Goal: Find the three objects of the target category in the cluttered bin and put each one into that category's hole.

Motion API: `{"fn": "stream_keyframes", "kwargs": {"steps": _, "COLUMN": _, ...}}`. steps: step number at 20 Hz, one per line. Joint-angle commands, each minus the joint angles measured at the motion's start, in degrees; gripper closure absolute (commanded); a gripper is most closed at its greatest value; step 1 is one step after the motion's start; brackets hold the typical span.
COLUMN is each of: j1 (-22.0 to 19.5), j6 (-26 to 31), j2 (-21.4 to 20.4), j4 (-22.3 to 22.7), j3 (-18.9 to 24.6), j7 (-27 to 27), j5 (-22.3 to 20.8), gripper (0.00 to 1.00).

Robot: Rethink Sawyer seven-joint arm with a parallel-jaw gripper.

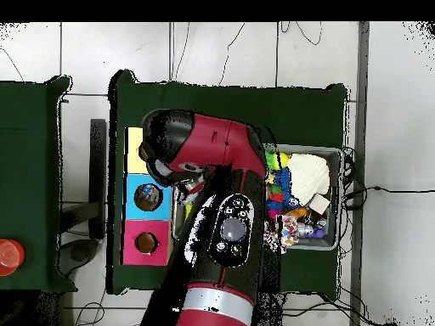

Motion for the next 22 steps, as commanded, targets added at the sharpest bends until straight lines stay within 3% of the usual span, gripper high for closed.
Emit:
{"fn": "stream_keyframes", "kwargs": {"steps": 1, "j1": 1.07, "j6": 7.3, "j2": -3.01, "j4": -3.2, "j3": -0.58, "j7": 8.61, "j5": -2.54, "gripper": 1.0}}
{"fn": "stream_keyframes", "kwargs": {"steps": 6, "j1": 2.09, "j6": 3.74, "j2": -3.01, "j4": -0.94, "j3": -0.33, "j7": 11.94, "j5": 0.12, "gripper": 1.0}}
{"fn": "stream_keyframes", "kwargs": {"steps": 12, "j1": 4.32, "j6": -5.47, "j2": -0.62, "j4": 2.42, "j3": 0.01, "j7": 15.08, "j5": 1.44, "gripper": 1.0}}
{"fn": "stream_keyframes", "kwargs": {"steps": 22, "j1": 6.69, "j6": -12.51, "j2": 2.05, "j4": 4.76, "j3": -0.58, "j7": 18.12, "j5": 2.87, "gripper": 1.0}}
